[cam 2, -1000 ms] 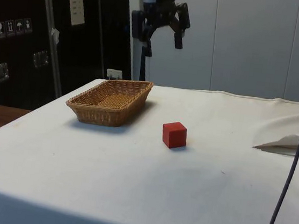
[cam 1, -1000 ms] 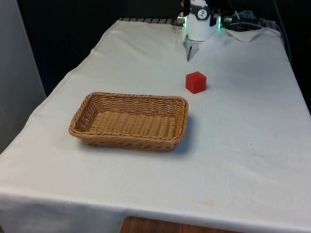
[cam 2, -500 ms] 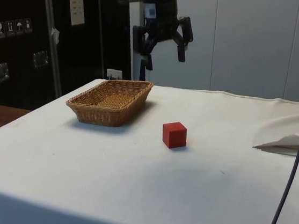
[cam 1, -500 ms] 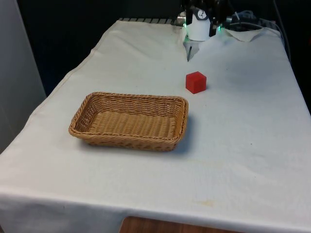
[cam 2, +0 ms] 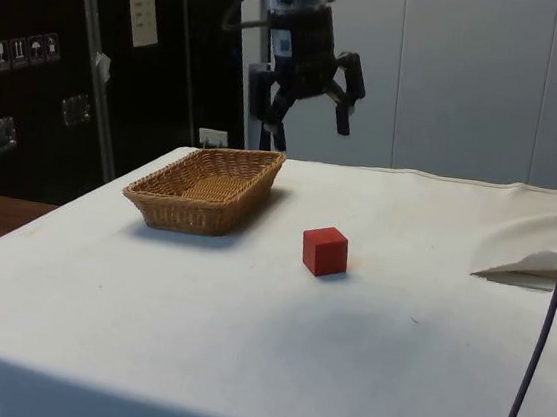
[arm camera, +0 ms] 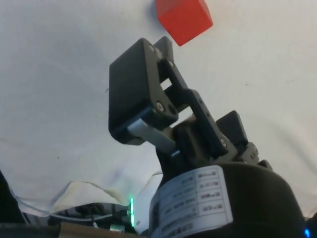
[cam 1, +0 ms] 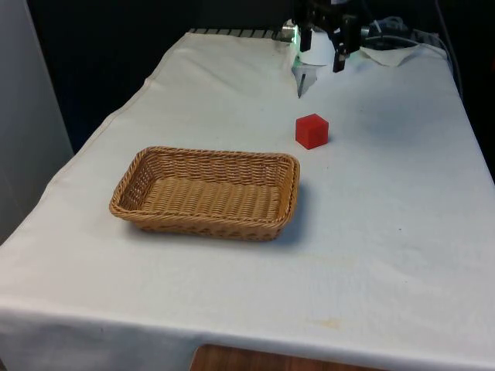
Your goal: Pick up the cube and place it into the basket.
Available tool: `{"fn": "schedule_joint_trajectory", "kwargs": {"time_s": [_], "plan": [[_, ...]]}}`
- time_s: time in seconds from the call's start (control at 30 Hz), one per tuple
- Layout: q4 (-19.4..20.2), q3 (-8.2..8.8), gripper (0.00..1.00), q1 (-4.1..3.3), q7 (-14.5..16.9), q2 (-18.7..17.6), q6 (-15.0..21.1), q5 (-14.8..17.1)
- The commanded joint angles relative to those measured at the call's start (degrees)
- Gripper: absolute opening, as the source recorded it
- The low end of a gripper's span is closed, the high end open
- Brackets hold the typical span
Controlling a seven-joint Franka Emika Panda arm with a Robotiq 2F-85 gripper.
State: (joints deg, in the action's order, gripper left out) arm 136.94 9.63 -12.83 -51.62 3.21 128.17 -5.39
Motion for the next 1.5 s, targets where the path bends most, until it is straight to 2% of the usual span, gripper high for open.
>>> {"fn": "schedule_joint_trajectory", "kwargs": {"time_s": [0.0, 0.23, 0.27, 0.3, 0.5, 0.57, 0.87, 0.9, 0.93, 1.1, 1.17, 1.2, 1.27, 1.47], "plan": [[0.52, -0.06, 1.00, -0.06, -0.97, -0.23, 1.38, 0.34], [1.78, -0.46, 1.00, -0.11, -4.18, -1.38, 3.90, 0.34], [1.49, -0.46, 1.00, 0.00, -3.67, -1.32, 2.92, 0.00], [1.89, -0.52, 1.00, -0.06, -4.53, -1.49, 4.18, 0.34], [2.98, -0.97, 1.00, -0.11, -7.39, -2.64, 6.59, 0.29], [2.92, -0.97, 1.00, 0.00, -7.28, -2.75, 6.07, 0.00], [4.47, -1.32, 1.00, -0.17, -9.97, -2.58, 8.42, 0.29], [3.78, -1.15, 1.00, 0.00, -9.17, -2.98, 7.28, 0.00], [4.58, -1.38, 1.00, -0.17, -10.26, -2.58, 8.71, 0.29], [5.67, -1.89, 1.00, -0.11, -12.15, -3.32, 11.00, 0.63], [5.96, -1.95, 1.00, -0.11, -12.55, -3.67, 11.86, 0.80], [5.73, -1.83, 1.00, -0.06, -12.09, -3.44, 10.66, 0.34], [6.47, -2.12, 1.00, -0.11, -13.12, -4.13, 13.24, 1.20], [7.45, -2.18, 1.00, 0.00, -13.58, -4.93, 15.64, 1.83]]}}
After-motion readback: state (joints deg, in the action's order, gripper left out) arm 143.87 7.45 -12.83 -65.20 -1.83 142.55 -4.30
